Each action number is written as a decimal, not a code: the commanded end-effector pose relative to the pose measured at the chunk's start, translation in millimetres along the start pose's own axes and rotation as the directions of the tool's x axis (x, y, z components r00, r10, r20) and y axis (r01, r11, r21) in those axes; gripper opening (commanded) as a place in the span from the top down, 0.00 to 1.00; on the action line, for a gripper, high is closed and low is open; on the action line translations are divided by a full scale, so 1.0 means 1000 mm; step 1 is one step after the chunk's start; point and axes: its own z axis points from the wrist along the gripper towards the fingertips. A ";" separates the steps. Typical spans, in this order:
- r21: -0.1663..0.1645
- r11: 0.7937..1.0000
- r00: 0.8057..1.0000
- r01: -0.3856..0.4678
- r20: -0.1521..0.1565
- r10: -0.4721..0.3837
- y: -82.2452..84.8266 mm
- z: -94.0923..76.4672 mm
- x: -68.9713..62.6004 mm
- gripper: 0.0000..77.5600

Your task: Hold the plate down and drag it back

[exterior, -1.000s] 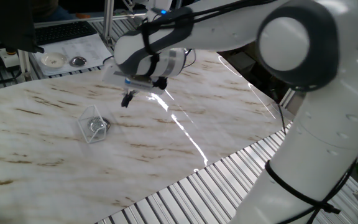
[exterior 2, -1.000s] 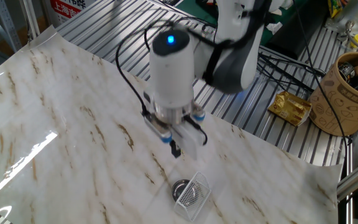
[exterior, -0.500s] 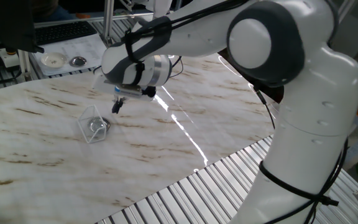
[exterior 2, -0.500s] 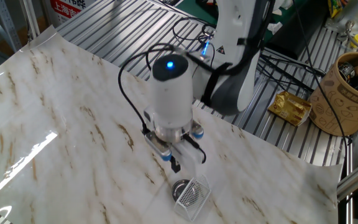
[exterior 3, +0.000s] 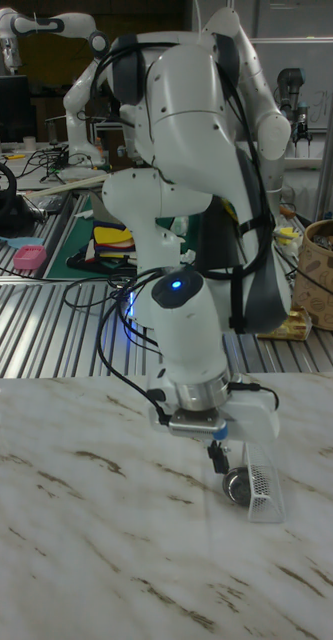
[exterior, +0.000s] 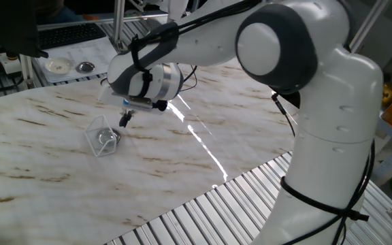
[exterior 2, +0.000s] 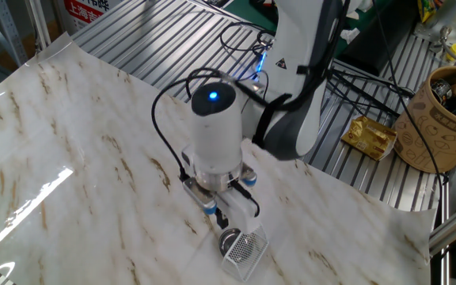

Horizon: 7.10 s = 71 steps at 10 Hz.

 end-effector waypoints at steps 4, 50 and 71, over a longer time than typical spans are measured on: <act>-0.040 0.999 1.000 0.001 -0.001 -0.001 0.005 0.011 -0.008 1.00; 0.079 0.997 0.999 0.017 0.038 -0.020 -0.008 0.010 -0.009 1.00; 0.081 0.994 0.994 0.073 0.076 -0.079 -0.029 0.044 -0.026 1.00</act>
